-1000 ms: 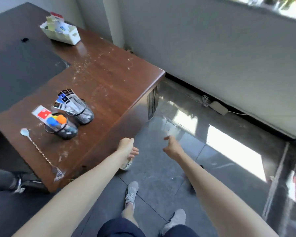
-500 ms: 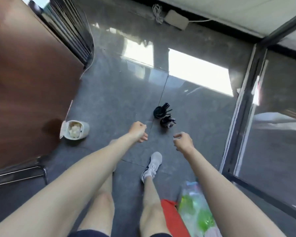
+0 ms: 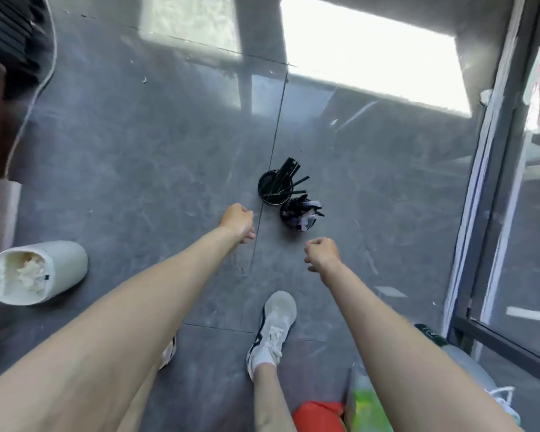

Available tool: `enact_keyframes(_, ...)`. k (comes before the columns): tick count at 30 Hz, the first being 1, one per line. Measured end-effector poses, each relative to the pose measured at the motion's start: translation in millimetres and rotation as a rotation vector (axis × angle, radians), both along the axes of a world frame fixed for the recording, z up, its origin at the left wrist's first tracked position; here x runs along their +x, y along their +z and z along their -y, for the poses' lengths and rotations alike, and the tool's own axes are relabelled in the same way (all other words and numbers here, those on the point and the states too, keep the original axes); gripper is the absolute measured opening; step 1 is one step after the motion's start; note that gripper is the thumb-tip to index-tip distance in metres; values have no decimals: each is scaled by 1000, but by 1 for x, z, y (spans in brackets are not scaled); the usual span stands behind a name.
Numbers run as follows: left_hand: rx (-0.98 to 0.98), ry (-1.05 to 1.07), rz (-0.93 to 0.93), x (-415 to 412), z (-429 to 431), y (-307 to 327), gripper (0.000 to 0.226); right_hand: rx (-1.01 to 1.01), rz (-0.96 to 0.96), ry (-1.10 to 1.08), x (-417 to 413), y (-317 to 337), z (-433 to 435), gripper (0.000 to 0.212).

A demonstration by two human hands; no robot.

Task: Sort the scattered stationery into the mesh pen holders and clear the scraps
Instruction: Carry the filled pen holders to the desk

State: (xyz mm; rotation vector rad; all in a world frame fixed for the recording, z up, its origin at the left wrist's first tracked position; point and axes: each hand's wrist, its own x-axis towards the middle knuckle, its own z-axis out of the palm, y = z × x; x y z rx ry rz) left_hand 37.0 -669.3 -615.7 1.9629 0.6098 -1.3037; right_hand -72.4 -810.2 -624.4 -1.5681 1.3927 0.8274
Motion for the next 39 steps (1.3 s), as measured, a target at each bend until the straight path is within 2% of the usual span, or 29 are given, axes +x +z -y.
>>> enact_keyframes(4, 2, 28, 45, 10, 17, -48, 11, 31, -33, -192, 8, -41, 16, 17)
enact_keyframes(7, 31, -6, 70, 17, 27, -80, 24, 82, -50, -348, 12, -68, 21, 16)
enact_keyframes(10, 58, -62, 84, 24, 37, -108, 39, 58, -23, -455, 13, -97, 21, 32)
enact_keyframes(13, 54, -52, 82, 28, 48, -128, 41, 125, 31, -533, 20, -114, 20, 38)
enact_keyframes(17, 92, -78, 75, 30, 57, -144, 49, 152, 95, -789, 28, -124, 21, 26)
enact_keyframes(18, 102, -89, 82, 31, 57, -147, 50, 185, 125, -912, 28, -126, 23, 28)
enact_keyframes(21, 149, -118, 148, 30, 48, -142, 38, 142, 195, -1005, 29, -119, 27, 29)
enact_keyframes(23, 161, -117, 169, 28, 36, -131, 32, 182, 150, -1063, 23, -112, 28, 28)
enact_keyframes(27, 174, -103, 190, 29, -3, -90, 26, 111, 140, -1061, 27, -61, 11, 32)
enact_keyframes(29, 202, -96, 221, 32, -21, -63, 23, 64, 161, -931, 35, -21, -1, 32)
enact_keyframes(32, 215, -30, 264, 37, -52, -7, 25, -3, 182, -607, 48, 45, -19, 23)
enact_keyframes(34, 204, 17, 287, 42, -71, 53, 28, -14, 189, -477, 57, 105, -23, 25)
enact_keyframes(39, 166, 151, 354, 51, -112, 223, 26, -2, 301, -344, 84, 272, -37, 22)
